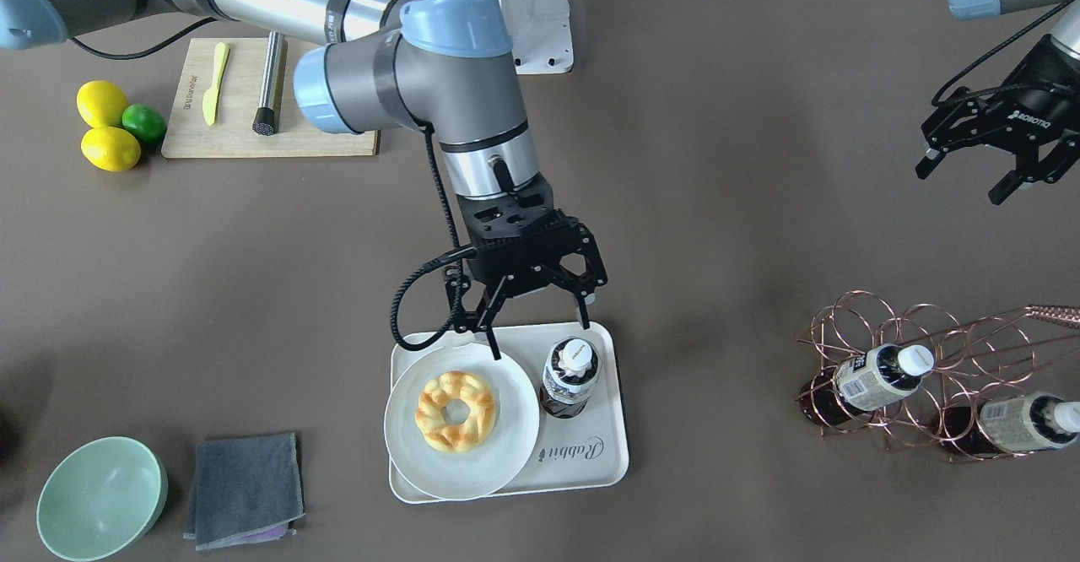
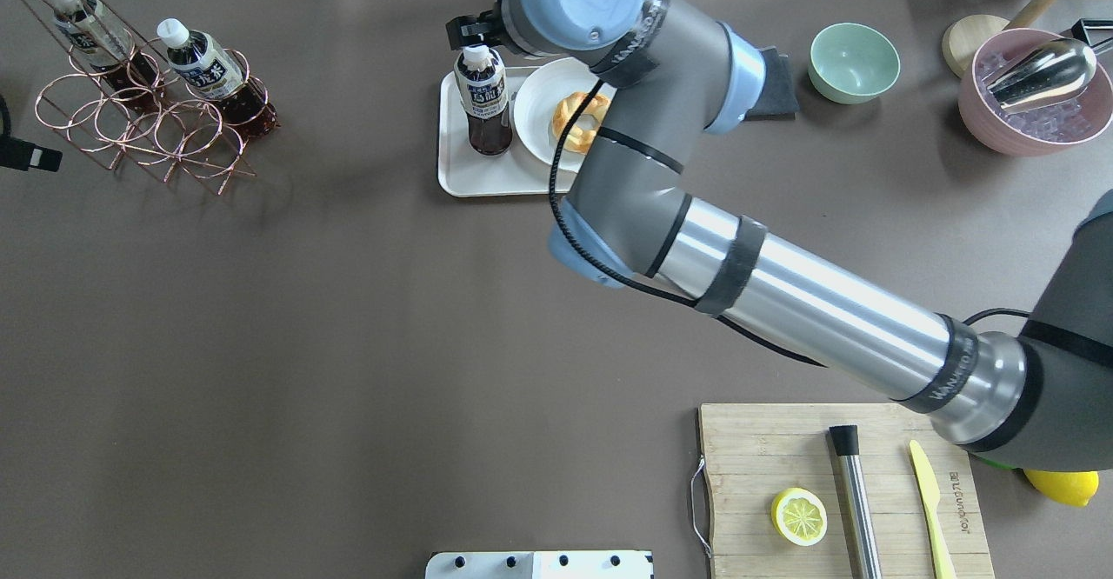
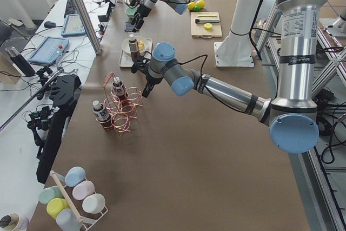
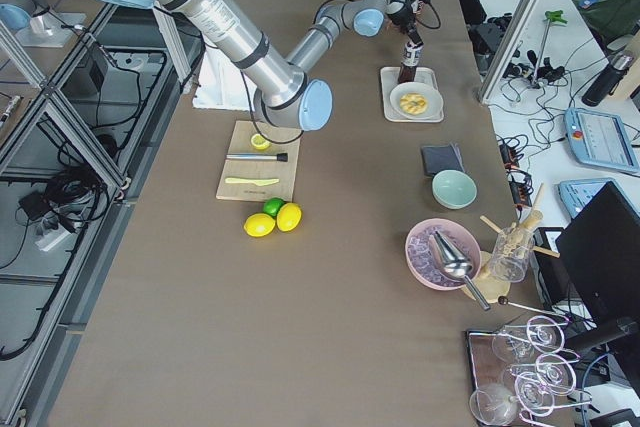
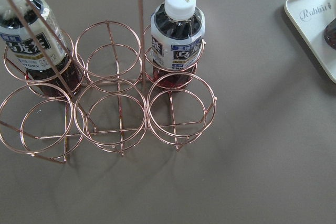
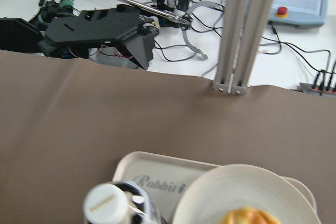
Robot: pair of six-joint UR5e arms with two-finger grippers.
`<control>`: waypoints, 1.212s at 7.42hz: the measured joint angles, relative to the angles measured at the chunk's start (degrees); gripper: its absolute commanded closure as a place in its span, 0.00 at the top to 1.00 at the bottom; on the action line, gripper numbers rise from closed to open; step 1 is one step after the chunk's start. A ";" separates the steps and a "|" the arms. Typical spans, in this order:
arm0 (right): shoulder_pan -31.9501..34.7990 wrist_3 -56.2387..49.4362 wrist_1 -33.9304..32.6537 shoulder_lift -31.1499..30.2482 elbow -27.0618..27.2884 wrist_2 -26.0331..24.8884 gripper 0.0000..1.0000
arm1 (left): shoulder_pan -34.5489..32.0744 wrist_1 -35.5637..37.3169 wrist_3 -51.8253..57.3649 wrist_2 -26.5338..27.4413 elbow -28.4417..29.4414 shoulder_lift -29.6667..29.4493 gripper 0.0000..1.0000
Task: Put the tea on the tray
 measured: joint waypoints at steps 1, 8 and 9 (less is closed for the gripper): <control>2.47 2.37 -6.64 -5.84 8.11 4.54 1.00 | -3.64 1.22 2.98 -3.61 0.86 0.81 1.00; 38.14 -33.55 -21.53 -55.13 34.29 39.70 1.00 | -29.34 44.15 54.23 1.89 4.33 -0.05 1.00; 40.48 -39.50 -21.62 -58.73 31.80 39.64 1.00 | -29.77 44.26 53.52 1.23 6.87 2.17 1.00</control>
